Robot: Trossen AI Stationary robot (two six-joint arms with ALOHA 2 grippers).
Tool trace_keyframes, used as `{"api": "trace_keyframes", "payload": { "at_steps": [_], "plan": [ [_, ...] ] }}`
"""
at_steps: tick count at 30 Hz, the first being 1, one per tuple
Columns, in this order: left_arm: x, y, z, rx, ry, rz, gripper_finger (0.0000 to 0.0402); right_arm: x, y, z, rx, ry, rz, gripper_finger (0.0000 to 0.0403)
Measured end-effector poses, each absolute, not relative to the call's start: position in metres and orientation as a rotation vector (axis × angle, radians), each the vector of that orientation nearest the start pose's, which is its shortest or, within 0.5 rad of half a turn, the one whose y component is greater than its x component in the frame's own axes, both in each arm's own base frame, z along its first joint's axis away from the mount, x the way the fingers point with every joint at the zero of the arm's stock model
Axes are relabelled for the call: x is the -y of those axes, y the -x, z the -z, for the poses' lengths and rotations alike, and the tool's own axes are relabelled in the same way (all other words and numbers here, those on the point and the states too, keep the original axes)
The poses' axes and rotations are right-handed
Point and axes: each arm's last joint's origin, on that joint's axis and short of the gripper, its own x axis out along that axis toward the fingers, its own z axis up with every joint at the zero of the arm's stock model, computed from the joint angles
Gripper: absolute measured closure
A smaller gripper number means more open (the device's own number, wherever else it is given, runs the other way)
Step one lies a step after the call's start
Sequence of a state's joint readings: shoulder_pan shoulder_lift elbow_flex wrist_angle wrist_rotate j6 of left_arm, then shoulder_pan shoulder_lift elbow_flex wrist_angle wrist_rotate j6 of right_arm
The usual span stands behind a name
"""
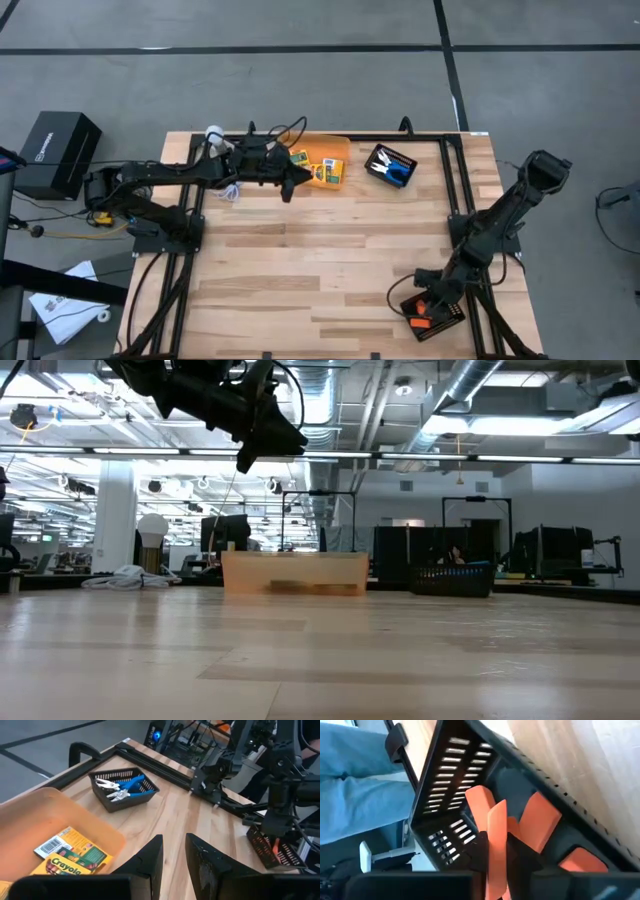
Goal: Pick & Place School Supplies
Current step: Put the orange eraser into the bottom black bin
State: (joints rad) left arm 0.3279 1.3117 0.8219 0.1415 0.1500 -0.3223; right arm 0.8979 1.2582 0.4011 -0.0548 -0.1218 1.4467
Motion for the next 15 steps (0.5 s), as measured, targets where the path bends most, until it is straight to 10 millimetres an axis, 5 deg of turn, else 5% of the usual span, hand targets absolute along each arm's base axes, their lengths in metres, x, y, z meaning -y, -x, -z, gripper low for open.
{"api": "trace_keyframes", "payload": {
  "at_steps": [8, 15],
  "plan": [
    [-0.089, -0.273, -0.270, -0.248, 0.414, -0.226, 0.0324, -0.153, -0.128, -0.138, -1.281, -0.905, -0.107, 0.0226],
    [-0.089, -0.270, -0.278, -0.207, 0.409, -0.234, 0.0324, -0.152, -0.128, -0.145, -1.233, -0.944, -0.113, 0.0165]
  ]
}}
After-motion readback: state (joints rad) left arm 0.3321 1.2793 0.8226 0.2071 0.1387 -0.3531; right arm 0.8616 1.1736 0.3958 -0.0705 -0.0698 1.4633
